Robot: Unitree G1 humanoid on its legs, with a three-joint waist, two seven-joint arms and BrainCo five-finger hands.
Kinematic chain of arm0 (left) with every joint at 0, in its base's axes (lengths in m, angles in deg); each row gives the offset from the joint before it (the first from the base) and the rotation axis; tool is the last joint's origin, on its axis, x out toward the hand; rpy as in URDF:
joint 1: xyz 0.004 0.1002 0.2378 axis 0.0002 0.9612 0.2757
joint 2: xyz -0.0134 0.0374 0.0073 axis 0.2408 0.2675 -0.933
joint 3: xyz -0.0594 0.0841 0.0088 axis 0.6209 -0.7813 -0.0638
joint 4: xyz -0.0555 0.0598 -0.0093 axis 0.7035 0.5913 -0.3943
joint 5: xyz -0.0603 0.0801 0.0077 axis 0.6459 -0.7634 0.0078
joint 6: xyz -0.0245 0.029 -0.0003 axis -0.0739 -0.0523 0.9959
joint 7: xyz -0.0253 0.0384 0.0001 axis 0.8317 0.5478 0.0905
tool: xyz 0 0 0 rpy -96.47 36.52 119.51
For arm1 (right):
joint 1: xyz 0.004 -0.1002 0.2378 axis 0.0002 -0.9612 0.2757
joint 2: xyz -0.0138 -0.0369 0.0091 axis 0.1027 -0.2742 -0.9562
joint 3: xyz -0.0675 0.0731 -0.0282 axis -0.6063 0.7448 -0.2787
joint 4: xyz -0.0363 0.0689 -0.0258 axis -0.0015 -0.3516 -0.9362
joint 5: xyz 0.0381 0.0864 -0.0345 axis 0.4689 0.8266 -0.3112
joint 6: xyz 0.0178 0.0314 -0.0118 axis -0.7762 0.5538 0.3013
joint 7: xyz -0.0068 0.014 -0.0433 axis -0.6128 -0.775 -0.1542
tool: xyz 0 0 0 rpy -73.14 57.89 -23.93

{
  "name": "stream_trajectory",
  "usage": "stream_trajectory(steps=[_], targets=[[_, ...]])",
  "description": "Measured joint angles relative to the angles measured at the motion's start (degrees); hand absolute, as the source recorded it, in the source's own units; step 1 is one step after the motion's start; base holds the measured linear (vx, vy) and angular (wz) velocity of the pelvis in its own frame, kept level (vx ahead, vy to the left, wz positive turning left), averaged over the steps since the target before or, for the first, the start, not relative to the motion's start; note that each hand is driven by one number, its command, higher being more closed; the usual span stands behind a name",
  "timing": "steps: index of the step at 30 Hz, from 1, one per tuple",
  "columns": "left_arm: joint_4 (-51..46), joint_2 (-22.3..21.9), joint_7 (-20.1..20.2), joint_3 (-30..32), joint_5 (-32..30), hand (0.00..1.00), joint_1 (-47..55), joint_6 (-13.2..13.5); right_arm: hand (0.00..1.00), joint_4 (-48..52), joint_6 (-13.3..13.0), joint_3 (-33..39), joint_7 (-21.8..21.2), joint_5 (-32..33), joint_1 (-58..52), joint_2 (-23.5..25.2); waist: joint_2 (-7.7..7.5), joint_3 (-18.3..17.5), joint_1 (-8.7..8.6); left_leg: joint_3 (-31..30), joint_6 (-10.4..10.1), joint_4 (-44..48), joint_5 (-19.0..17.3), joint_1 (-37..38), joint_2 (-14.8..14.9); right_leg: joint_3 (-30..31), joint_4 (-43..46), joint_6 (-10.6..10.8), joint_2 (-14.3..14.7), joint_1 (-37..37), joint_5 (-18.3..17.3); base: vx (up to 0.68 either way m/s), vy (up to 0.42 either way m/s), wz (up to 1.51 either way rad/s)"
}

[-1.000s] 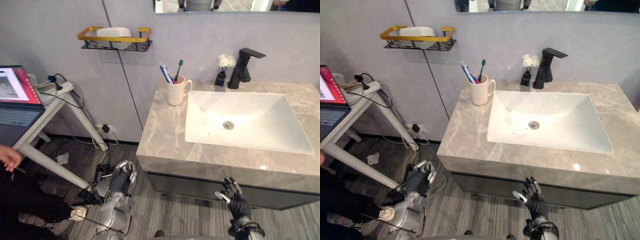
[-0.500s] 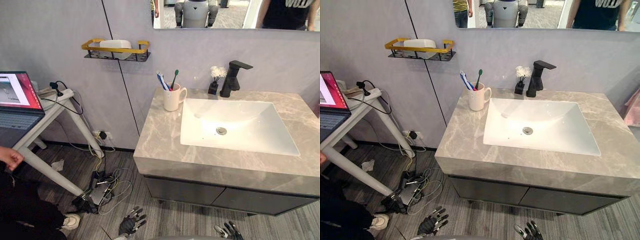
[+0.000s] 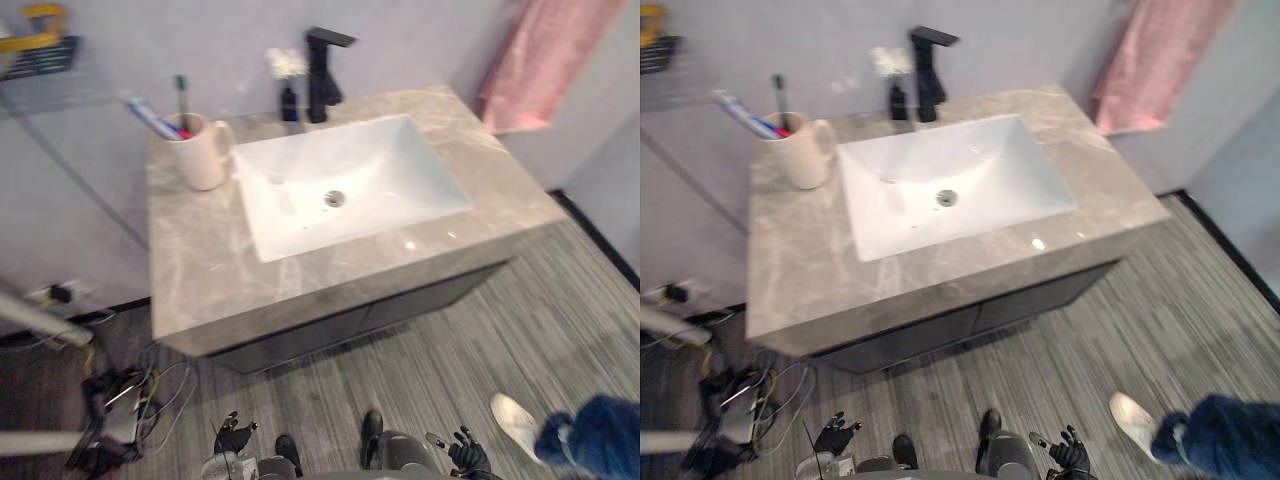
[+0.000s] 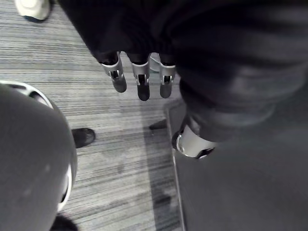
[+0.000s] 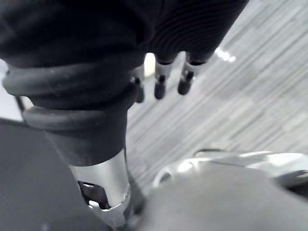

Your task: Organize washtable

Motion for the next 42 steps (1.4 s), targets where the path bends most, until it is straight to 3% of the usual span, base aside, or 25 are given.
stream_trajectory(steps=[1, 2, 3, 4, 5, 6, 8, 11, 14, 19, 25, 27, 28, 29, 30, 31, 33, 34, 35, 36, 38, 39, 42], targets=[[0.34, -0.53, 0.07, 1.79, 0.0, 0.0, -1.44, -0.72, 0.0, -0.72, 0.04, -1.62, -0.12, -0.65, 0.64, -1.35, -0.24, 0.38, 0.23, 1.81, 1.28, 2.92, -2.62, -1.5, -0.36, -0.85, -2.46, -3.11, 0.6, 0.01, 1.87, -0.06, 0.041, -1.79], [0.94, -2.38, 0.07, 2.49, 0.13, 0.0, -1.66, -1.0, 0.0, -1.33, -0.11, -2.3, -0.27, -1.74, 1.65, -2.46, 2.35, -0.62, 1.01, 1.98, 3.31, -1.83, -1.19, -2.01, -1.6, 0.38, -9.81, -3.02, 3.09, 2.25, 3.23, -0.15, 0.054, -1.66], [0.45, -3.93, 0.22, 3.05, 0.25, 0.0, -1.57, -0.64, 0.0, -1.42, -0.04, -1.54, -0.32, -2.25, 2.07, -3.52, 4.73, -1.04, 1.29, 4.34, 5.6, -5.8, 3.1, -2.4, -0.71, -3.17, -6.68, -3.64, 3.42, 2.85, 1.27, -0.1, 0.126, -1.39], [0.03, -4.91, 0.21, 3.3, 0.96, 0.0, -1.46, 0.02, 0.0, -3.09, 0.66, -2.06, -0.64, -2.72, 3.34, -4.37, 4.08, -1.21, 1.33, 8.26, 3.78, -6.26, 3.17, -2.0, -1.52, -8.79, 3.01, -3.44, -1.47, 3.48, -3.75, 0.04, 0.062, -1.42], [0.05, -4.84, 0.25, 3.34, 3.05, 0.0, -1.92, 0.07, 0.0, -4.96, 1.19, -2.43, -0.45, -3.91, 4.04, -4.03, 2.59, -1.78, 1.47, 11.59, 4.14, -4.86, 2.79, -2.29, -1.72, -11.18, 1.4, -1.03, -3.74, 6.81, -3.86, 0.02, -0.067, -1.69], [0.13, -3.84, 0.8, 3.71, 4.57, 0.0, -2.73, -0.34, 0.0, -5.36, 1.54, -3.24, -1.1, -4.82, 5.36, -3.28, 1.01, -1.5, 2.62, 15.0, 3.59, -3.46, 2.14, -3.31, -1.23, -9.4, -6.32, 4.56, -2.42, 9.25, -2.44, -0.02, -0.178, -1.47], [0.34, -3.16, 1.41, 3.78, 5.5, 0.0, -2.8, -0.97, 0.0, -4.86, 1.42, -3.12, -1.28, -5.33, 5.74, -2.01, 0.25, -1.3, 1.91, 17.65, 3.21, -0.82, 1.52, -4.13, 0.41, -8.63, -16.61, 6.27, 0.98, 11.83, -1.15, -0.08, -0.24, -1.0], [0.62, -3.01, 1.65, 3.79, 5.43, 0.0, -2.62, -1.2, 0.0, -4.88, 1.51, -2.17, -1.46, -5.38, 5.53, -1.41, 0.63, -1.04, 1.09, 17.61, 1.7, 5.8, -0.14, -3.54, 4.6, -7.9, -22.04, 5.32, 4.2, 16.27, 0.26, -0.08, -0.151, -0.31], [0.6, -2.96, 2.64, 3.7, 5.64, 0.0, -2.51, -1.42, 0.0, -5.08, 1.5, 0.61, -1.37, -2.52, 4.82, -0.64, 1.02, -1.07, 0.94, 17.46, 1.36, 6.53, -0.32, -2.72, 6.3, -7.82, -23.09, 4.99, 5.93, 17.66, 0.45, -0.09, -0.078, -0.05], [0.6, -3.03, 2.66, 3.85, 6.62, 0.0, -2.25, -2.0, 0.0, -5.15, 1.67, 5.91, -1.12, 1.76, 3.16, 0.9, 1.49, -0.93, 0.79, 16.53, 1.24, 5.97, -0.24, -1.67, 5.96, -7.82, -24.12, 4.36, 6.22, 19.18, 0.87, -0.08, 0.018, 0.01], [0.6, -2.88, 2.66, 4.18, 6.87, 0.0, -1.89, -2.14, 0.0, -5.06, 1.45, 7.3, -1.04, 3.8, 2.82, 1.55, 1.21, -0.81, 0.76, 17.42, 1.24, 5.9, -0.23, -0.47, 5.59, -5.39, -24.49, 4.44, 5.95, 19.02, 1.48, -0.06, 0.102, -0.14], [0.32, -2.27, 2.61, 5.94, 7.5, 0.0, -1.57, -1.99, 0.0, -4.94, 1.19, 7.31, -0.96, 4.11, 2.83, 1.49, 0.87, 0.65, 1.13, 13.98, 1.26, 10.77, -0.27, -0.75, 6.81, -1.19, -24.18, 4.3, 6.12, 18.95, 1.71, -0.11, 0.076, -0.82], [0.0, -1.88, 2.53, 6.27, 7.79, 0.0, -1.13, -1.7, 0.0, -4.9, 1.07, 7.07, -1.02, 4.09, 3.06, 1.57, 0.78, 1.78, 1.59, 8.11, 1.26, 14.04, -0.31, -1.65, 7.28, 1.71, -23.22, 4.06, 6.45, 18.61, 1.61, -0.1, 0.075, -1.49], [-0.18, -2.0, 2.46, 6.15, 9.05, 0.0, -0.11, -1.11, 0.0, -5.05, 1.09, 6.42, -1.03, 4.04, 3.12, 0.59, 1.25, 2.45, 2.84, -8.62, -0.71, 16.4, -3.22, -5.01, 4.57, 7.0, -21.69, 3.63, 6.59, 16.64, 1.6, -0.09, 0.118, -1.69], [-0.45, -2.18, 2.43, 6.16, 9.5, 0.0, 0.37, -1.05, 0.0, -5.09, 1.14, 6.36, -1.02, 4.04, 3.43, -0.12, 1.98, 2.58, 3.2, -16.68, -1.84, 16.04, -3.96, -5.48, 2.37, 9.71, -21.11, 3.21, 7.03, 15.51, 1.39, -0.07, 0.276, -2.09], [-0.76, -2.79, 2.37, 6.21, 11.62, 0.0, 1.38, -0.66, 0.0, -5.1, 1.18, 5.82, -0.97, 4.02, 3.79, -1.24, 3.24, 2.99, 3.8, -30.62, -2.33, 17.05, -6.51, -6.82, -1.43, 14.31, -19.97, 2.76, 8.3, 13.36, 1.39, -0.06, 0.265, -1.74], [-1.48, -2.84, 2.47, 6.17, 12.72, 0.0, 1.44, -0.75, 0.0, -5.22, 1.25, 3.76, -0.9, 3.88, 3.95, -2.11, 3.37, 3.34, 4.3, -50.08, -4.08, 19.6, -9.46, -8.74, -7.47, 22.37, -18.26, 2.65, 10.2, 9.82, 1.46, -0.06, 0.299, -1.85], [-1.9, -2.89, 2.52, 6.11, 12.67, 0.0, 1.55, -0.75, 0.0, -5.24, 1.25, 3.71, -0.9, 3.78, 4.09, -2.11, 3.3, 3.42, 4.37, -53.84, -4.51, 19.51, -9.97, -8.77, -8.42, 24.45, -17.85, 2.66, 10.66, 8.96, 1.46, -0.02, 0.297, -1.89], [-2.4, -3.18, 2.57, 6.12, 12.67, 0.0, 1.88, -0.69, 0.0, -5.27, 1.27, 3.63, -0.87, 3.28, 4.19, -2.14, 3.95, 3.09, 4.75, -57.51, -3.8, 19.18, -12.99, -7.52, -8.79, 28.51, -17.2, 2.94, 11.8, 7.71, 1.65, 0.01, 0.202, -1.48], [-2.33, -3.21, 2.6, 6.1, 12.61, 0.0, 1.65, -0.74, 0.0, -5.32, 1.26, 3.69, -0.7, 3.12, 4.23, -2.13, 3.65, 3.5, 4.84, -56.26, -2.35, 19.03, -13.52, -7.07, -8.93, 30.29, -17.22, 3.34, 12.16, 7.37, 1.93, 0.04, 0.205, -1.64], [-2.63, -2.35, 2.58, 6.24, 12.55, 0.0, 1.49, -0.25, 0.0, -5.52, 1.35, 3.58, -0.97, 2.25, 3.85, -1.13, 1.29, 3.45, 5.69, -49.96, -0.78, 19.16, -14.38, -6.85, -8.55, 36.08, -18.37, 2.8, 12.13, 6.66, 3.2, 0.05, 0.206, -1.24], [-2.78, -2.07, 2.58, 6.23, 12.28, 0.0, 1.44, 0.17, 0.0, -5.54, 1.38, 3.62, -0.76, 2.27, 3.65, -0.48, 0.62, 3.12, 5.69, -47.63, 0.18, 19.73, -14.8, -6.86, -8.59, 38.09, -18.65, 3.68, 12.02, 6.34, 3.82, 0.05, 0.249, -1.09], [-2.47, -1.66, 2.57, 5.92, 10.87, 0.0, 1.3, 0.11, 0.0, -5.84, 1.43, 2.17, -0.09, 2.3, 3.9, -0.83, 0.15, 2.79, 5.45, -42.8, 1.88, 19.53, -15.55, -6.72, -8.96, 41.16, -20.21, 4.87, 11.16, 5.32, 4.94, 0.07, 0.212, -0.85]])
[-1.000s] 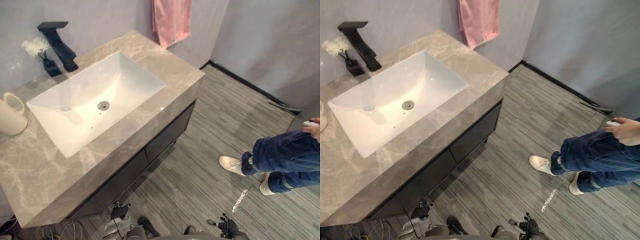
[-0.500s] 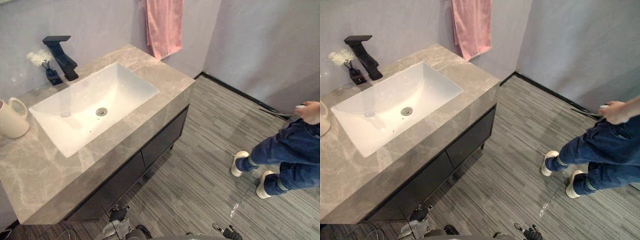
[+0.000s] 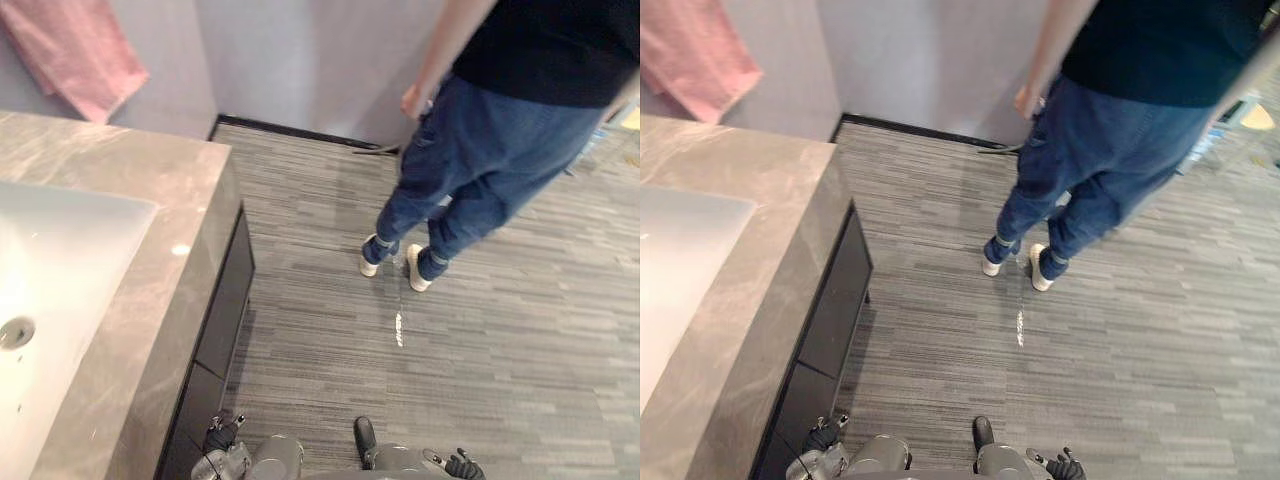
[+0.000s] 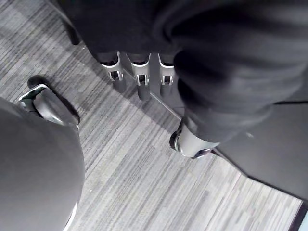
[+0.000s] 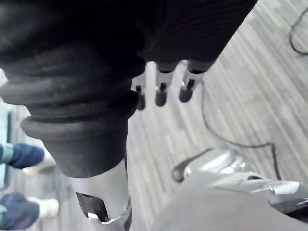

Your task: Organize washtable

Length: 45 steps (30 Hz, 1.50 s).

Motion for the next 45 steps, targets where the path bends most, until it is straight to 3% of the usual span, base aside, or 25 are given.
stream_trajectory(steps=[4, 7, 8, 9, 10, 11, 12, 13, 15, 16, 17, 18, 19, 20, 22, 24, 26, 27, 29, 31, 37, 40, 42, 44, 45], targets=[[0.8, 0.44, 0.0, -1.28, -1.65, 0.0, -0.6, -0.35, 0.0, -0.51, 0.16, -0.56, 0.01, 0.0, 0.16, -0.19, -0.58, -0.6, -0.12, 5.58, 0.36, -3.54, -0.18, 2.83, 0.13, 0.09, -0.09, 1.79, -0.3, -1.14, 1.18, 0.17, 0.08, -0.72], [1.46, -0.07, -0.05, -2.87, -2.2, 0.0, -0.62, -0.65, 0.0, -0.49, 0.15, -1.25, 0.02, 0.0, 0.21, -1.23, 1.05, -1.21, -0.6, 10.28, -0.13, -4.9, 0.17, 6.8, 0.55, 3.1, -0.07, 0.88, 0.64, -0.49, 2.14, 0.2, 0.065, -0.85], [2.29, -0.14, -0.09, -2.85, -2.24, 0.0, -0.72, -0.95, 0.0, -0.25, 0.15, -2.24, 0.07, 0.02, 0.28, -1.36, 1.37, -1.45, -1.12, 11.47, -1.63, -2.7, 1.01, 6.58, 0.11, 3.55, 0.05, 0.12, 0.27, -0.27, 2.93, 0.18, 0.123, -1.02], [3.1, 1.11, -0.09, -2.68, -2.27, 0.0, -0.85, -0.93, 0.0, 0.37, 0.15, -2.49, 0.18, 0.06, 1.18, -0.83, -0.35, -1.04, -1.6, 12.08, -2.32, 3.97, 0.33, 2.5, -1.22, 5.59, 0.11, 0.18, -2.17, -0.46, 3.42, 0.13, 0.159, -0.71], [3.05, 1.5, -0.1, -2.95, -2.31, 0.0, -1.15, -0.91, 0.0, 0.27, 0.16, -1.95, 0.31, 0.06, 1.68, -0.26, -0.87, -0.94, -1.9, 12.62, -0.11, 4.41, -0.94, 1.03, -1.65, 6.47, -0.01, 0.31, -3.19, -0.64, 3.51, 0.07, 0.157, -0.58], [3.05, 1.43, -0.23, -3.44, -2.18, 0.0, -1.74, -0.81, 0.0, -0.11, 0.18, -1.03, 0.27, 0.17, 1.77, -0.01, -0.87, -1.19, -2.8, 13.79, -0.21, -2.44, 0.8, -0.81, 0.09, 7.89, -0.02, 1.15, -3.75, -1.64, 4.02, 0.08, 0.242, -0.8], [3.23, 1.61, -0.42, -2.95, -1.83, 0.0, -1.79, -1.06, 0.0, -0.64, 0.26, -0.23, 0.43, 0.53, 3.35, -0.14, -0.92, -1.04, -2.24, 19.76, 3.23, -5.7, 3.79, 0.44, 1.36, 10.23, 0.08, 3.02, -3.05, -2.99, 5.65, 0.07, 0.226, -1.1], [3.28, 1.89, -0.63, -2.45, -1.78, 0.0, -1.8, -1.14, 0.0, -0.3, 0.25, -0.35, 0.6, 0.6, 3.58, 0.54, -1.1, -1.12, -2.06, 21.58, 3.29, -6.16, 3.88, 0.85, 1.62, 11.14, -0.05, 3.09, -2.43, -3.84, 7.46, 0.06, 0.307, -1.59], [5.13, 2.49, -0.92, -1.66, -2.73, 0.0, -2.51, -1.6, 0.0, 1.35, -0.27, -0.05, 0.23, 1.12, 3.49, 2.58, 0.13, -0.52, -2.61, 29.12, 3.03, -3.43, 4.01, 1.0, 4.33, 11.88, -1.89, 1.21, 0.95, -5.48, 17.46, 0.0, 0.278, -1.83], [5.22, 1.99, -1.03, -1.33, -2.76, 0.0, -2.73, -1.64, 0.0, 2.17, -0.2, 0.01, 0.39, 1.48, 3.49, 2.47, -0.04, -0.43, -2.54, 31.11, 2.32, -1.44, 4.25, 0.63, 5.15, 10.3, -2.29, 0.18, 1.65, -5.9, 20.74, -0.09, 0.262, -1.86], [5.01, 1.81, -0.79, 1.47, -3.91, 0.0, -4.17, -1.13, 0.0, 3.53, -0.18, -0.12, 0.82, 2.36, 3.66, 4.0, -2.8, 0.12, -2.67, 31.02, -1.95, 9.39, 4.59, -5.96, 6.93, 4.26, -4.27, -1.08, -0.7, -8.17, 25.48, -0.17, 0.153, -1.51], [4.2, 2.07, -0.86, 2.88, -3.99, 0.0, -5.61, -0.8, 0.0, 3.6, -0.21, 1.69, 1.46, 2.59, 3.34, 5.18, -1.68, -0.09, -1.81, 28.92, 3.6, 8.23, 1.33, -8.84, 10.42, -3.05, -1.84, -0.43, -1.97, -9.68, 22.14, -0.15, 0.128, -1.59], [3.54, 1.29, -0.42, 2.75, -4.26, 0.0, -6.08, -1.07, 0.0, 4.51, 0.32, 4.12, 1.39, 2.7, 2.75, 4.52, -1.68, 0.83, -2.51, 30.25, 2.12, 1.77, 3.48, -5.76, 13.09, -11.07, 6.73, 0.74, -2.42, -10.76, 11.55, -0.1, 0.062, -1.7], [2.87, 2.33, 0.45, 2.37, -4.5, 0.0, -4.98, -2.25, 0.0, 4.5, 0.08, 4.12, 1.42, 3.39, 2.54, 4.83, -2.22, 0.92, -2.94, 35.31, 2.21, -2.11, 5.0, -2.02, 13.52, -19.84, 13.99, -0.83, -4.68, -10.27, 4.7, -0.02, 0.062, -1.53], [2.66, 2.6, 1.36, 2.47, -4.58, 0.0, -4.42, -2.66, 0.0, 4.44, -0.13, 4.25, 1.51, 4.54, 1.84, 4.69, -1.67, 0.79, -2.91, 41.67, 2.88, -7.29, 7.31, 1.55, 13.94, -32.34, 18.79, -3.52, -6.78, -7.85, -0.94, -0.03, 0.029, -1.7], [2.37, 2.7, 1.27, 2.44, -4.45, 0.0, -3.67, -2.78, 0.0, 2.67, -0.08, 4.2, 1.7, 4.54, 2.81, 4.78, -1.68, 0.78, -2.95, 47.48, 2.97, -10.64, 8.43, 3.1, 13.76, -43.25, 16.75, -3.5, -8.84, -3.84, -1.43, -0.07, -0.008, -1.73], [2.71, 2.06, 1.27, 2.45, -4.18, 0.0, -3.03, -3.8, 0.0, 1.29, 0.25, 4.04, 1.73, 4.42, 3.51, 4.95, -2.54, 0.31, -2.82, 54.96, 2.79, -11.49, 8.58, 3.78, 12.56, -53.01, 8.26, -3.15, -10.44, 1.9, 2.16, -0.07, -0.125, -1.62], [2.76, 1.94, 1.35, 2.42, -4.17, 0.0, -3.03, -3.89, 0.0, 1.11, 0.32, 4.07, 1.74, 4.22, 3.66, 4.82, -2.57, 0.23, -3.0, 56.09, 2.53, -11.74, 8.74, 3.97, 12.2, -53.09, 6.23, -3.15, -10.0, 2.08, 2.16, -0.05, -0.147, -1.2], [2.93, 0.41, 1.29, 2.01, -3.75, 0.0, -3.09, -4.11, 0.0, 2.55, 0.31, 5.3, 1.45, 4.37, 3.68, 4.25, 0.04, 1.04, -4.58, 57.76, 2.32, -11.53, 8.9, 5.32, 12.18, -51.89, 2.51, -3.1, -9.04, 3.73, 2.19, -0.06, -0.121, -0.62], [3.0, -0.18, 1.29, 1.26, -2.92, 0.0, -3.08, -4.06, 0.0, 2.92, 0.26, 5.87, 1.53, 4.74, 3.53, 4.03, 1.03, 0.91, -5.07, 57.78, 1.6, -11.59, 9.28, 6.46, 12.57, -51.64, 1.55, -3.06, -8.41, 5.21, 2.22, -0.04, -0.094, -0.06], [2.74, -0.07, 2.32, 1.33, -2.1, 0.0, -2.66, -3.81, 0.0, 2.77, 0.1, 8.06, 2.72, 9.01, 3.06, 4.54, 1.29, 0.96, -4.85, 59.27, -0.16, -9.7, 8.98, 7.8, 14.8, -48.81, -0.03, -3.1, -6.23, 6.28, 2.18, -0.12, -0.028, -0.18], [2.47, 0.26, 2.37, 1.42, -2.07, 0.0, -1.07, -3.8, 0.0, 2.61, 0.14, 8.06, 2.61, 8.99, 2.79, 4.43, 1.54, 1.22, -4.49, 60.58, -1.98, 0.82, 7.32, 7.94, 20.19, -43.58, 0.05, -3.27, -4.28, 6.58, 0.44, -0.18, 0.033, -0.8], [1.71, -0.21, 2.27, 1.49, -0.84, 0.0, -0.27, -3.47, 0.0, 1.84, 0.2, 6.4, 2.42, 9.0, 2.73, 2.9, 3.28, 1.56, -4.42, 50.46, -1.34, 13.23, 7.78, 4.02, 24.73, -39.15, 0.27, -2.98, -1.5, 6.91, -0.01, -0.18, 0.007, -0.95], [1.02, -0.8, 2.23, 1.53, 0.37, 0.0, 0.16, -3.05, 0.0, 1.77, 0.23, 5.16, 2.3, 8.92, 2.68, 2.0, 4.56, 1.79, -4.36, 38.7, -0.76, 17.92, 9.49, 0.88, 23.05, -34.98, 0.76, -2.98, -0.02, 6.74, 0.0, -0.02, 0.039, -0.99], [0.18, -1.06, 2.11, 1.5, 0.85, 0.0, 0.59, -3.07, 0.0, 1.61, 0.21, 5.09, 2.14, 8.7, 2.61, 1.83, 3.84, 2.04, -4.07, 34.83, -0.95, 18.91, 9.81, -0.4, 21.3, -32.94, 0.9, -3.02, 0.27, 6.64, 0.02, 0.05, 0.101, -1.16]])
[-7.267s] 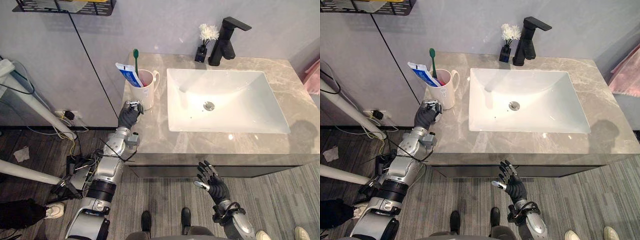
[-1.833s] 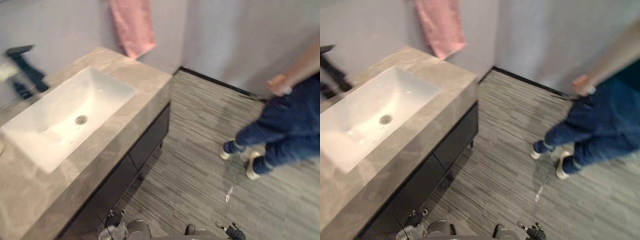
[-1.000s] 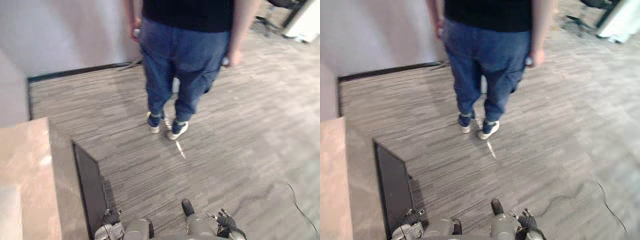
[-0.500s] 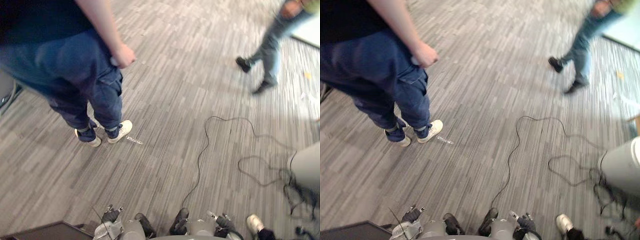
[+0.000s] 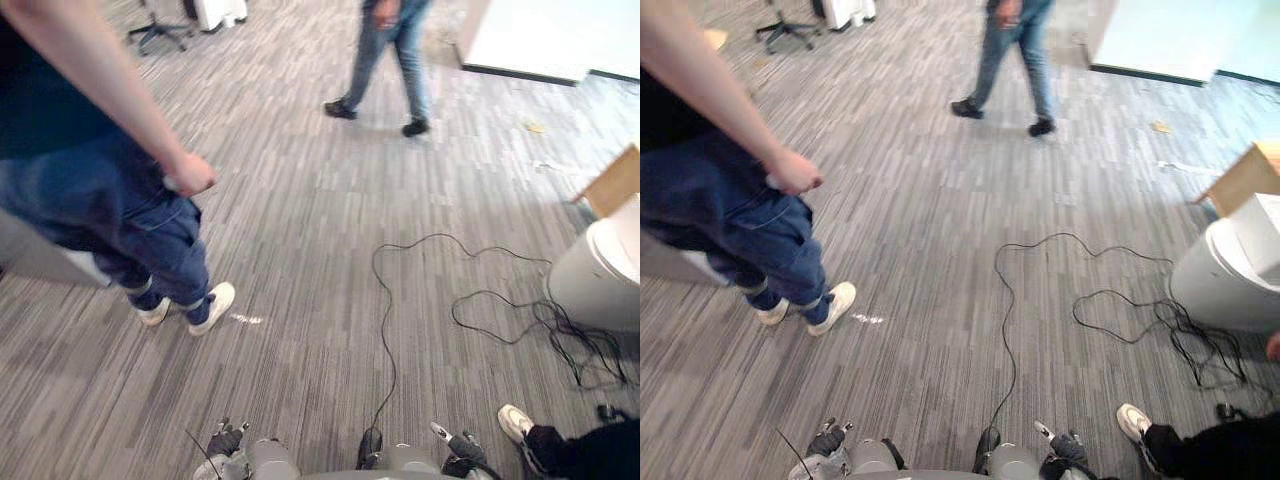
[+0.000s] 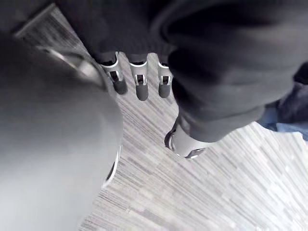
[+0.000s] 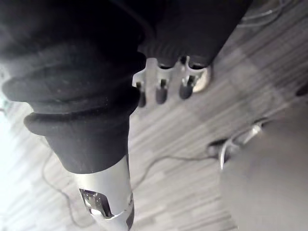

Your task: Organize washtable

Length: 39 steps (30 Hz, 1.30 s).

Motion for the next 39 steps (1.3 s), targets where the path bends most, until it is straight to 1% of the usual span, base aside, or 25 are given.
stream_trajectory(steps=[1, 2, 3, 4, 5, 6, 7, 9, 10, 11, 13, 14, 15, 17, 18, 23, 29, 32, 34, 36, 37, 38, 39], targets=[[-0.42, -0.14, -0.1, 0.05, 0.82, 0.0, 0.21, 0.13, 0.0, -0.67, 0.01, 0.03, -0.67, -0.07, 0.1, -0.48, 0.11, 0.01, 0.41, -8.83, -1.35, -0.65, -1.44, -0.4, -4.34, 3.63, 0.35, -0.1, 0.01, -0.74, 0.03, 0.07, 0.128, -1.23], [-1.18, -0.49, -0.12, -0.01, 1.0, 0.0, 0.24, 0.17, 0.0, -1.17, 0.1, 0.04, -1.12, -0.24, 0.19, -0.9, 0.14, 0.06, 1.03, -14.7, -3.7, -3.36, -3.49, -0.46, -7.47, 6.82, 0.23, -0.14, 0.01, -1.54, 0.05, 0.08, 0.159, -1.18], [-1.31, -0.54, -0.18, -0.03, 1.01, 0.0, 0.24, 0.18, 0.0, -1.27, 0.1, 0.05, -1.25, -0.26, 0.22, -0.94, 0.06, 0.11, 1.06, -16.33, -4.47, -5.48, -4.31, -0.64, -8.29, 8.04, 0.2, -0.15, -0.06, -1.9, 0.06, 0.02, 0.17, -1.01], [-1.38, -0.6, -0.39, -0.14, 0.63, 0.0, 0.34, 0.22, 0.0, -1.3, 0.01, 0.08, -1.52, -0.27, 0.17, -1.01, 0.13, 0.11, 0.95, -18.82, -4.89, -12.87, -4.38, -0.33, -9.54, 9.65, 0.24, 0.02, -0.27, -2.54, 0.13, 0.0, 0.163, -0.7], [-1.34, -0.82, -0.44, -0.26, 0.28, 0.0, 0.6, 0.25, 0.0, -1.31, 0.01, 0.06, -1.84, -0.27, 0.04, -1.38, 0.64, -0.19, 0.96, -20.22, -5.62, -19.26, -3.47, 0.51, -9.73, 10.4, 0.3, 0.88, -0.12, -3.08, 0.4, 0.02, 0.258, -0.89], [-0.98, -0.13, -0.55, -0.17, -0.24, 0.0, 0.85, 0.67, 0.0, -2.02, 0.08, -0.08, -2.04, -0.32, 0.14, -1.16, -0.19, -0.24, 1.49, -17.3, -4.31, -22.21, -3.41, 2.56, -11.34, 13.23, -0.8, 2.52, -1.31, -2.96, 1.29, 0.07, 0.239, -0.59], [-0.26, 0.3, -0.8, -0.19, -1.3, 0.0, 0.65, 0.86, 0.0, -2.11, 0.36, -0.02, -2.27, -0.5, -0.1, -1.03, -0.95, -0.68, 1.0, -16.37, -3.38, -23.68, -2.9, 2.71, -12.59, 14.93, -1.6, 2.8, -1.97, -3.03, 1.53, 0.09, 0.226, -0.39], [0.63, 0.38, -0.89, -0.17, -1.87, 0.0, -0.33, 0.74, 0.0, -2.13, 0.62, 0.18, -2.25, -0.63, -1.03, -0.91, -1.35, -0.89, 0.99, -15.82, -3.13, -24.59, -2.9, 2.73, -14.16, 16.26, -2.19, 2.63, -3.23, -3.25, 1.7, 0.08, 0.154, 0.02], [0.72, 0.38, -0.89, -0.19, -2.15, 0.0, -0.58, 0.6, 0.0, -2.16, 0.67, 0.16, -2.22, -0.63, -1.46, -0.85, -1.46, -1.08, 1.01, -15.52, -2.86, -25.64, -2.8, 3.04, -15.06, 16.9, -2.94, 2.01, -3.85, -3.1, 2.2, 0.11, 0.175, 0.06], [1.3, 0.52, -0.87, -0.2, -2.45, 0.0, -0.6, 0.6, 0.0, -2.56, 0.68, 0.16, -2.2, -0.59, -1.65, -0.77, -1.82, -1.57, 0.92, -15.36, -2.03, -27.76, -2.28, 3.7, -16.12, 17.06, -3.68, 2.02, -4.7, -3.1, 2.71, 0.12, 0.148, 0.06], [2.0, 0.71, -0.89, -0.35, -2.6, 0.0, -0.77, 0.6, 0.0, -3.25, 0.68, 0.11, -2.19, -0.16, -1.71, -0.64, -2.14, -2.29, 0.95, -15.21, -1.91, -29.91, -1.87, 4.77, -16.93, 17.08, -4.19, 2.35, -5.34, -2.94, 3.05, 0.18, 0.074, 0.03], [2.91, 1.1, -0.9, -1.35, -3.12, 0.0, -1.14, 0.55, 0.0, -3.7, 0.73, 0.1, -2.22, 0.34, -1.79, -0.6, -2.41, -2.96, 0.96, -15.2, -1.77, -30.93, -1.78, 5.72, -17.16, 16.99, -4.05, 3.6, -5.56, -2.54, 3.6, 0.27, 0.033, -0.03], [3.16, 1.1, -0.87, -2.5, -3.56, 0.0, -1.22, 0.45, 0.0, -3.81, 0.74, 0.0, -2.28, 0.33, -1.79, -0.82, -2.0, -3.31, 0.99, -15.18, -1.24, -31.44, -1.49, 6.86, -17.14, 16.75, -4.19, 3.94, -5.16, -1.73, 3.58, 0.24, 0.016, -0.07], [4.27, 0.84, -0.88, -3.55, -4.26, 0.0, -1.38, 0.49, 0.0, -4.14, 0.64, -0.03, -2.33, 0.36, -2.28, -1.05, -1.23, -4.22, 0.76, -15.17, -1.47, -31.45, -1.24, 8.62, -16.98, 16.43, -4.85, 3.88, -4.89, -0.67, 3.65, 0.23, 0.008, -0.1], [6.58, 3.32, -0.91, -5.82, -4.08, 0.0, -1.27, 0.87, 0.0, -5.4, 0.67, -1.18, -3.32, 0.33, -3.87, 0.49, -5.21, -6.99, 1.07, -16.81, 0.53, -48.77, 12.54, 12.5, -21.71, 10.65, -4.28, 5.73, -9.91, 4.33, -1.22, 0.12, 0.002, -0.05], [6.58, 3.33, -0.89, -5.82, -4.08, 0.0, -1.26, 0.88, 0.0, -5.39, 0.68, -1.2, -3.32, 0.32, -3.9, 0.46, -5.02, -6.87, 1.08, -16.8, 0.54, -48.71, 12.56, 12.48, -21.71, 10.75, -3.69, 5.73, -9.96, 4.01, -1.54, 0.0, 0.0, 0.0], [6.23, 3.39, -0.9, -5.77, -4.18, 0.0, -1.43, 0.83, 0.0, -5.35, 0.75, -1.24, -3.32, -0.35, -3.5, 0.43, -5.24, -6.78, 1.02, -16.18, 0.56, -48.15, 12.55, 9.49, -21.84, 10.85, -3.62, 6.24, -10.17, 1.18, -1.21, 0.0, 0.0, -0.01], [6.1, 3.48, -0.92, -5.65, -4.25, 0.0, -1.89, 0.72, 0.0, -5.36, 0.96, -1.56, -3.23, -2.12, -2.41, 0.27, -5.39, -5.67, 0.99, -15.53, 0.81, -47.67, 12.15, 9.13, -21.83, 10.98, -3.75, 6.21, -10.27, 1.01, -0.97, 0.03, 0.007, -0.04], [6.1, 3.54, -0.94, -5.35, -4.63, 0.0, -2.51, 0.67, 0.0, -5.35, 1.18, -2.51, -3.22, -2.67, -1.55, -0.13, -5.5, -4.66, 1.03, -15.24, 0.97, -45.29, 10.67, 8.08, -21.83, 11.08, -3.72, 6.26, -10.45, 1.04, -0.91, 0.02, 0.022, -0.07], [6.08, 3.23, -0.96, -3.79, -5.29, 0.0, -3.05, 0.55, 0.0, -5.24, 1.28, -2.63, -3.25, -3.81, -0.91, -0.37, -5.3, -3.88, 1.02, -14.98, 1.42, -39.98, 7.44, 5.76, -21.71, 11.14, -3.35, 6.3, -10.61, 1.13, -0.97, 0.02, 0.045, -0.07], [6.02, 3.12, -0.96, -3.61, -5.31, 0.0, -3.1, 0.55, 0.0, -5.24, 1.28, -2.63, -3.25, -3.87, -0.79, -0.43, -5.26, -3.71, 1.03, -14.98, 1.59, -38.98, 6.82, 5.39, -21.67, 11.12, -3.13, 6.36, -10.62, 1.12, -1.02, 0.01, 0.061, -0.08], [4.96, 3.09, -0.95, -3.53, -5.54, 0.0, -3.11, 0.52, 0.0, -5.2, 1.28, -2.62, -3.24, -4.17, -0.17, -0.6, -5.12, -2.65, 0.96, -15.02, 2.02, -35.39, 4.19, 4.5, -21.66, 11.06, -1.01, 6.76, -10.93, 1.03, -2.49, -0.01, 0.079, 0.02], [4.33, 3.2, -0.92, -3.51, -5.92, 0.0, -3.16, 0.49, 0.0, -5.18, 1.3, -2.57, -3.19, -4.21, 0.11, -0.67, -5.15, -1.96, 0.87, -15.09, 2.37, -31.8, 1.39, 3.73, -21.96, 10.86, 2.31, 7.06, -11.64, 0.62, -5.03, 0.0, 0.092, 0.11]])
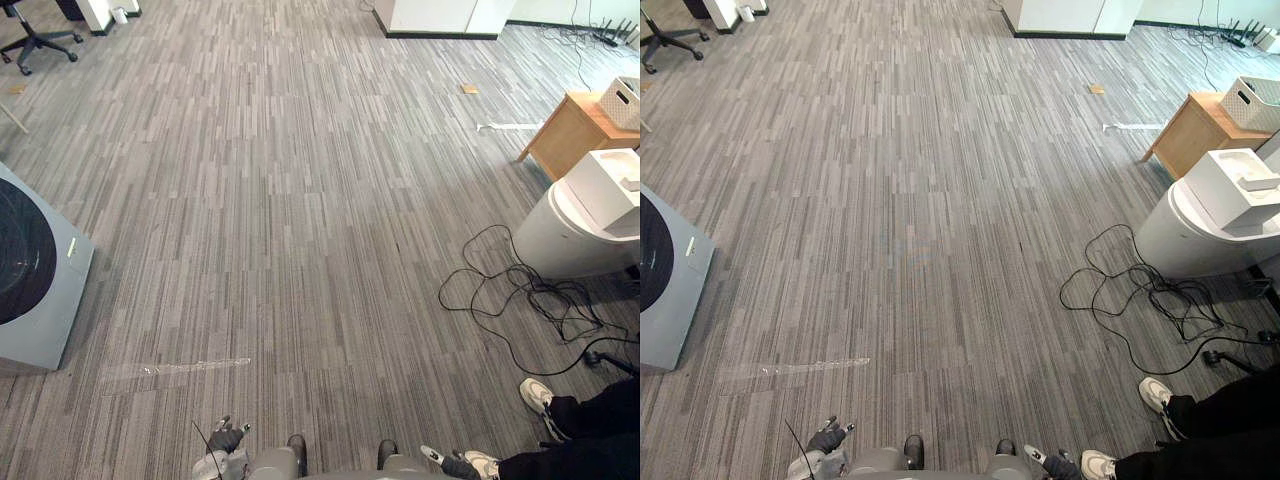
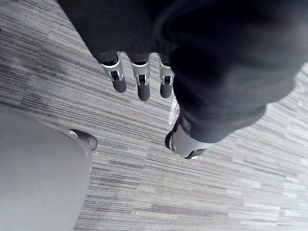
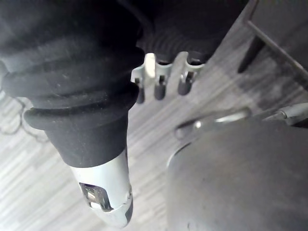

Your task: Organize washtable

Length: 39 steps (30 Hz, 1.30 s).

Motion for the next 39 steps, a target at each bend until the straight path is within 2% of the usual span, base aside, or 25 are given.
stream_trajectory(steps=[3, 4, 6, 8, 10, 13, 15, 17, 18, 19, 20, 21, 22, 25, 26, 29, 30, 31, 32, 33, 34, 35, 36, 37, 39], targets=[[-0.54, -0.09, 0.0, 0.02, -0.65, 0.0, -0.1, -0.17, 0.0, 0.04, 0.09, 0.12, 0.02, -0.04, -0.29, -0.06, -0.35, 0.65, 0.13, -1.8, 2.49, 4.17, -4.17, -0.05, -1.44, -0.55, 12.42, 0.08, -2.58, -2.49, -4.48, 0.05, 0.097, 0.36], [-0.62, -0.29, -0.09, 0.08, -1.54, 0.0, -0.25, -0.6, 0.0, 1.52, 0.01, 0.21, -0.04, 0.09, -0.66, -0.55, 1.08, 1.82, -0.25, -2.93, 3.43, 3.97, -4.76, 2.55, -1.45, 0.09, 26.89, -3.37, -3.14, -8.74, -3.62, 0.15, 0.084, 0.34], [-0.7, -0.23, -0.21, 0.6, -1.6, 0.0, -0.55, -1.08, 0.0, 2.27, -0.34, -0.08, 0.05, 0.59, -1.08, -1.09, 1.43, 2.06, -0.49, -3.62, 4.21, 3.6, -5.63, 4.84, -0.26, 1.84, 33.91, -3.94, 0.45, -13.98, -7.24, 0.26, 0.079, 0.18], [0.13, -0.46, -0.16, 0.75, -1.75, 0.0, -0.77, -1.19, 0.0, 2.26, -0.66, -0.21, 0.32, 2.16, -1.04, -1.09, 1.58, 2.15, -0.02, -3.83, 3.45, 2.14, -5.95, 6.57, 0.74, 1.95, 32.11, -3.76, 4.73, -19.25, -8.19, 0.28, 0.023, -0.01], [0.8, -0.72, -0.08, 0.34, -3.02, 0.0, -1.31, -1.28, 0.0, 2.0, -0.68, -0.22, 1.73, 4.56, -0.71, -0.98, 2.1, 2.6, -1.2, -5.36, 2.89, -1.97, -6.04, 9.4, 1.2, 0.79, 18.52, -3.33, 8.99, -24.16, -5.26, 0.34, -0.016, 0.28], [0.83, -0.98, -0.07, 0.36, -3.97, 0.0, -0.74, -1.41, 0.0, 2.01, -0.54, 0.94, 2.58, 5.64, -1.37, -0.42, 2.68, 3.86, -3.13, -8.2, 1.86, -7.62, -6.35, 16.17, 0.76, -1.6, 4.44, -3.56, 9.06, -24.95, 2.23, 0.52, -0.091, 0.6], [0.8, -1.39, 0.06, 0.55, -5.75, 0.0, 0.1, -1.63, 0.0, 2.23, -0.38, 3.15, 2.51, 6.38, -1.97, 0.23, 3.18, 3.65, -3.91, -9.8, -2.62, -8.21, -8.81, 19.96, 1.93, -2.56, 5.25, -6.63, 9.07, -27.12, 4.34, 0.63, -0.201, 0.82], [0.84, -2.67, 0.08, 2.05, -6.59, 0.0, 0.26, -1.76, 0.0, 2.91, -0.14, 5.19, 2.18, 6.47, -2.44, 0.55, 4.07, 2.61, -4.55, -9.28, -5.79, 0.5, -10.1, 17.88, 4.35, -3.84, 9.81, -10.65, 10.75, -27.63, 11.12, 0.71, -0.277, 0.59], [0.65, -3.7, 0.14, 3.14, -6.68, 0.0, 0.24, -2.03, 0.0, 4.5, -0.07, 5.97, 2.11, 6.48, -2.28, 0.23, 6.0, 2.35, -3.99, -7.93, -8.42, 7.12, -8.78, 15.1, 6.26, -5.23, 11.37, -11.44, 12.53, -27.31, 9.22, 1.02, -0.413, -0.15], [0.5, -4.78, 0.1, 5.09, -6.46, 0.0, -0.24, -2.25, 0.0, 6.09, -0.47, 5.71, 2.15, 6.06, -2.02, -0.11, 7.39, 2.6, -3.63, -5.53, -8.82, 21.53, 0.3, 9.15, 8.55, -4.69, 12.01, -12.74, 15.13, -25.0, 6.42, 0.76, -0.29, -0.57], [0.34, -4.84, 0.1, 5.41, -6.1, 0.0, -0.19, -2.23, 0.0, 6.49, -0.45, 5.34, 2.26, 5.98, -1.94, -0.34, 7.56, 2.63, -3.46, -5.16, -8.75, 27.08, 6.32, 7.26, 9.15, -3.8, 11.56, -13.2, 16.23, -23.16, 5.75, 0.77, -0.282, -0.77], [0.09, -4.5, 0.06, 5.5, -6.03, 0.0, -0.2, -2.22, 0.0, 6.08, -0.35, 4.82, 2.54, 5.96, -1.97, -0.46, 7.77, 2.66, -3.0, -4.82, -8.79, 35.53, 6.59, 5.1, 10.51, -2.7, 10.44, -14.04, 17.86, -19.37, 4.76, 0.63, -0.184, -0.7], [-0.7, -4.26, 0.05, 4.97, -6.05, 0.0, -0.2, -2.16, 0.0, 5.36, -0.32, 4.15, 2.48, 5.61, -2.03, -0.58, 7.44, 2.92, -3.06, -3.64, -6.45, 43.52, 5.01, 2.67, 11.87, -1.57, 8.78, -14.58, 18.85, -13.99, 4.39, 0.73, -0.202, -0.58], [-4.15, -3.39, 0.04, 3.61, -5.92, 0.0, -0.14, -1.52, 0.0, 5.36, -0.28, 3.49, 2.31, 4.66, -1.99, 0.11, 5.04, 3.55, -2.74, -0.18, -3.25, 48.83, 1.42, -4.8, 12.03, 1.94, 3.46, -15.14, 17.73, -1.39, 4.02, 0.71, -0.155, -0.33], [-4.91, -3.41, 0.02, 3.27, -5.93, 0.0, -0.19, -1.42, 0.0, 5.33, -0.28, 3.12, 2.25, 4.54, -1.57, -0.02, 4.94, 3.61, -2.64, -0.15, -3.32, 48.22, 0.54, -7.27, 11.63, 2.63, 2.51, -15.66, 17.35, 0.35, 3.63, 0.57, -0.011, -0.36], [-7.76, -3.06, -0.01, 0.54, -5.96, 0.0, -0.81, -0.81, 0.0, 4.34, -0.3, 1.83, 2.04, 4.13, 1.15, -0.19, 4.62, 3.95, -1.1, -1.45, -4.37, 33.56, -1.93, -17.13, 8.4, 5.58, -0.31, -13.62, 14.46, 6.35, -0.79, 0.52, 0.084, -0.5], [-8.26, -2.99, -0.09, -0.92, -5.97, 0.0, -0.93, -0.81, 0.0, 4.19, -0.07, 1.69, 1.79, 3.88, 1.76, 0.1, 4.73, 4.28, -0.71, -3.3, -5.53, 21.23, -1.12, -18.49, 6.65, 6.17, -1.36, -12.45, 13.32, 8.85, -2.7, 0.5, 0.14, -0.47], [-8.35, -2.93, -0.1, -2.4, -6.28, 0.0, -1.02, -0.56, 0.0, 4.19, -0.11, 1.4, 1.26, 3.29, 1.77, 0.4, 5.19, 4.32, 0.17, -5.29, -8.42, 6.6, 2.24, -18.27, 6.41, 6.87, -2.27, -11.98, 12.41, 11.21, -5.14, 0.52, 0.157, -0.52], [-8.41, -2.92, -0.08, -3.18, -6.77, 0.0, -1.06, -0.31, 0.0, 4.24, -0.3, 1.31, 1.02, 2.54, 1.77, 0.33, 5.93, 4.35, 0.62, -6.19, -9.77, 0.08, 3.97, -18.41, 6.94, 7.51, -3.06, -11.7, 12.38, 12.58, -6.48, 0.55, 0.223, -0.63], [-8.91, -2.95, -0.06, -3.49, -7.58, 0.0, -1.15, 0.31, 0.0, 4.07, -0.39, -0.39, 0.94, 1.99, 2.36, -0.65, 6.9, 4.68, 1.28, -5.87, -12.11, -2.6, 10.41, -20.19, 8.71, 9.31, -4.48, -11.1, 12.2, 14.58, -9.82, 0.46, 0.243, -0.56], [-9.18, -3.01, -0.09, -3.68, -8.63, 0.0, -1.58, 0.49, 0.0, 3.73, -0.4, -0.9, 1.01, 1.54, 2.8, -0.65, 6.72, 4.77, 1.73, -4.38, -11.62, 0.03, 13.38, -20.8, 8.95, 10.29, -4.72, -11.41, 11.53, 15.03, -11.95, 0.56, 0.342, -0.66], [-9.74, -2.65, -0.19, -4.5, -9.73, 0.0, -2.53, 0.94, 0.0, 2.29, -0.42, -0.93, 0.97, 0.52, 4.09, -1.06, 6.33, 5.32, 1.96, -2.59, -11.12, 6.27, 12.09, -22.92, 8.91, 12.43, -4.05, -13.22, 10.81, 15.3, -13.52, 0.52, 0.315, -0.59], [-10.76, -2.7, -0.11, -4.81, -11.9, 0.0, -2.8, 1.33, 0.0, 1.5, -0.35, -1.9, 0.74, -0.84, 5.08, -1.21, 5.99, 5.37, 1.82, -1.52, -8.41, 10.78, 10.26, -24.66, 8.84, 14.43, -1.88, -12.83, 10.3, 14.58, -12.06, 0.52, 0.296, -0.49], [-10.73, -2.46, -0.03, -5.13, -12.86, 0.0, -3.08, 1.34, 0.0, 1.65, -0.44, -2.59, 0.7, -1.37, 5.08, -1.14, 5.79, 5.31, 1.84, -0.68, -6.93, 12.01, 9.37, -24.77, 8.73, 15.28, -0.25, -11.84, 9.68, 13.99, -11.04, 0.63, 0.342, -0.4], [-10.5, -0.86, -0.14, -5.43, -13.98, 0.0, -2.33, 1.27, 0.0, 1.41, -0.05, -3.41, -0.17, -4.27, 5.0, 0.47, 1.67, 2.95, 2.12, 4.88, -2.86, 9.24, 7.07, -21.05, 5.89, 18.62, 9.07, -7.55, 5.16, 9.34, -8.38, 0.65, 0.32, -0.49]])
